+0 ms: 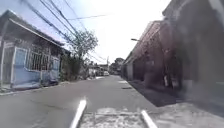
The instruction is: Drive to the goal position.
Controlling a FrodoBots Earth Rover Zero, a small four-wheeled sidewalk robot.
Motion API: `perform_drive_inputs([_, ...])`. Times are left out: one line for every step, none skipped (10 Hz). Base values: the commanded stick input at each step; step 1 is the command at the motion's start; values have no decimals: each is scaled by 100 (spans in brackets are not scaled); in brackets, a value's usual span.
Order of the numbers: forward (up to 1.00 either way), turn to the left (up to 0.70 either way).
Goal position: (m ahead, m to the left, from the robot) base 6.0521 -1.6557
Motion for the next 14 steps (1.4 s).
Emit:
perform_drive_inputs([94, 0])
perform_drive_inputs([94, 0])
perform_drive_inputs([94, 0])
perform_drive_inputs([94, -4])
perform_drive_inputs([94, -14])
perform_drive_inputs([94, -28])
perform_drive_inputs([94, -37])
perform_drive_inputs([94, -27])
perform_drive_inputs([94, -7])
perform_drive_inputs([94, 0])
perform_drive_inputs([94, 0])
perform_drive_inputs([94, 0])
perform_drive_inputs([94, 0])
perform_drive_inputs([94, 0])
